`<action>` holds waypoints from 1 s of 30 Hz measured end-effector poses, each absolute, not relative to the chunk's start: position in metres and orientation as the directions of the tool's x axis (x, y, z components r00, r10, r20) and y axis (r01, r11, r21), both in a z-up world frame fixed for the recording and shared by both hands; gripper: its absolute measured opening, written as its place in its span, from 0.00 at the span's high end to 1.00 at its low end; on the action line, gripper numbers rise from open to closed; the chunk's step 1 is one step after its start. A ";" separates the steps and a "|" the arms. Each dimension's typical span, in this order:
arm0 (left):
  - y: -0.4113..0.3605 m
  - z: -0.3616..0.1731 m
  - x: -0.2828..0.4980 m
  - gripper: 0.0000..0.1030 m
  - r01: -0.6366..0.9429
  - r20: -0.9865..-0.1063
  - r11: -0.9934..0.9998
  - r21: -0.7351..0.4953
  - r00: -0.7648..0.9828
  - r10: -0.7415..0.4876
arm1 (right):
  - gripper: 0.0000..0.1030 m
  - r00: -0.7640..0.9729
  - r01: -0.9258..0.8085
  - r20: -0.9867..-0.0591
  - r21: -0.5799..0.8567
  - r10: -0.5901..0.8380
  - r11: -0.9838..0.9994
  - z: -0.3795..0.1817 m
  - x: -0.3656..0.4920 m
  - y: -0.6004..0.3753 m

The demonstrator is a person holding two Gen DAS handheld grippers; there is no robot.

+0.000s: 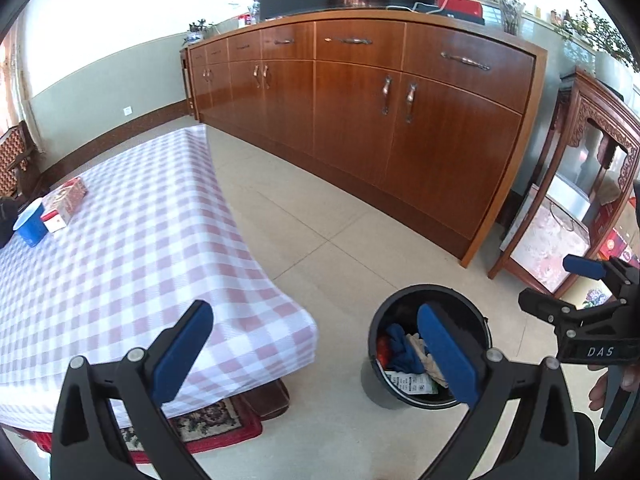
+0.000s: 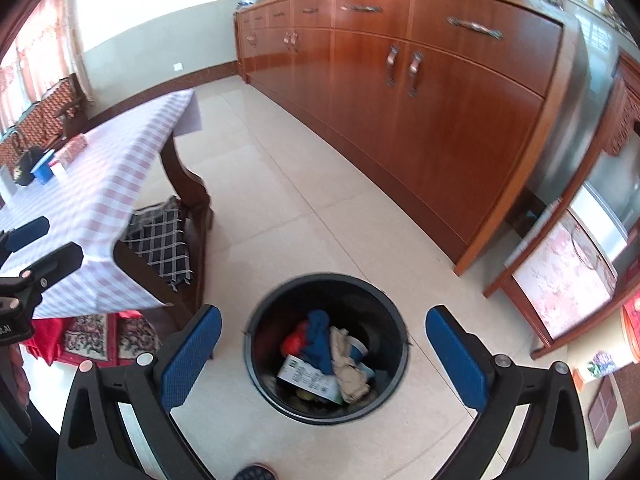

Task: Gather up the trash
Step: 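Move both open grippers back toward the blue bowl and milk carton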

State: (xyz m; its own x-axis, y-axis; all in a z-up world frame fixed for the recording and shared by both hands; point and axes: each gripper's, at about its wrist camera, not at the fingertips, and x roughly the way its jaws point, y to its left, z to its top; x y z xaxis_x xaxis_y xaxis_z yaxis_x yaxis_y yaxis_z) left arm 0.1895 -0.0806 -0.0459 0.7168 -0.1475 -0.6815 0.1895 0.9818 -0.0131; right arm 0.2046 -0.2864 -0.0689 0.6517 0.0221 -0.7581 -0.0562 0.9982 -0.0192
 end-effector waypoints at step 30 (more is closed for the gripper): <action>0.281 -0.038 0.186 0.01 -0.418 -0.646 0.908 -0.031 0.702 0.301 | 0.00 0.539 -0.597 -0.732 0.018 0.417 0.802 -0.044 0.330 0.149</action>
